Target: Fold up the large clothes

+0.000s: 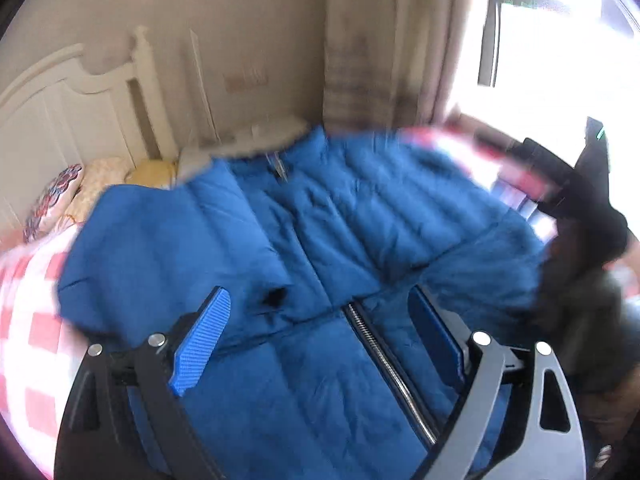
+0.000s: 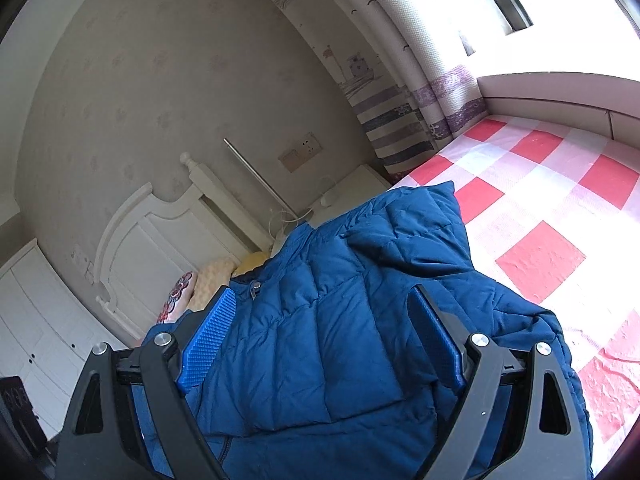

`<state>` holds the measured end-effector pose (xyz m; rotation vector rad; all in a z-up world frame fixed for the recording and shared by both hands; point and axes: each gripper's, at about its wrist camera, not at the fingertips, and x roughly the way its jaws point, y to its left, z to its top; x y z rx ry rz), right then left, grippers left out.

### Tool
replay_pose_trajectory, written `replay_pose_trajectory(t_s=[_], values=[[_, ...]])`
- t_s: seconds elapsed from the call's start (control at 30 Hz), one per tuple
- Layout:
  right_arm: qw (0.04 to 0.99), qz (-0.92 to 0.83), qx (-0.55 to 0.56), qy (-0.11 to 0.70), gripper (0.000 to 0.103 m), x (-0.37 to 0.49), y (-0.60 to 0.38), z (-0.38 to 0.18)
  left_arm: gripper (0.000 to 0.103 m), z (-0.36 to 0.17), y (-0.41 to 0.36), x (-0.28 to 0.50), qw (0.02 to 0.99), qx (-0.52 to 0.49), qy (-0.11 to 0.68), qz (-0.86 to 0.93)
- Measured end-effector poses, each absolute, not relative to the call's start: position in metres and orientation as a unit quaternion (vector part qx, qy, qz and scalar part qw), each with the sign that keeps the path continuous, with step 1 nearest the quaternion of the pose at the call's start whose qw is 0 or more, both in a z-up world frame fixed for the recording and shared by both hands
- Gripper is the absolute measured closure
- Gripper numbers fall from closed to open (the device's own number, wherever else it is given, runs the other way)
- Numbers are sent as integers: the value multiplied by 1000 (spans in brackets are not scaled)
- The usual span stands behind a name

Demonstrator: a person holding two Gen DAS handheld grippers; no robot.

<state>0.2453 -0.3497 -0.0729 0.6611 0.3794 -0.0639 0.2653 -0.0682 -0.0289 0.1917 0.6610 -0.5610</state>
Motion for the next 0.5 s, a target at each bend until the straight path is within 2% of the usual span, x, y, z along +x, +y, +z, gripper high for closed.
replay_pose_trajectory(t_s=[0.07, 0.17, 0.2, 0.23, 0.27, 0.37, 0.5], values=[[929, -31, 317, 188, 18, 246, -347, -72, 9, -13, -17, 262, 921, 21, 303, -246], [931, -31, 308, 194, 18, 248, -343, -71, 9, -17, 52, 281, 940, -45, 319, -114], [932, -31, 306, 194, 18, 248, -343, -71, 11, -24, 71, 291, 937, -56, 337, -73], [932, -31, 302, 196, 18, 248, -341, -71, 19, -35, 90, 304, 930, -63, 363, -21], [933, -31, 299, 197, 18, 248, -340, -71, 26, -43, 98, 314, 924, -60, 379, 4], [935, -32, 288, 203, 18, 250, -336, -70, 30, -64, 104, 332, 905, -37, 423, 28], [938, -28, 273, 210, 18, 252, -331, -70, 30, -82, 85, 349, 899, -15, 438, 14]])
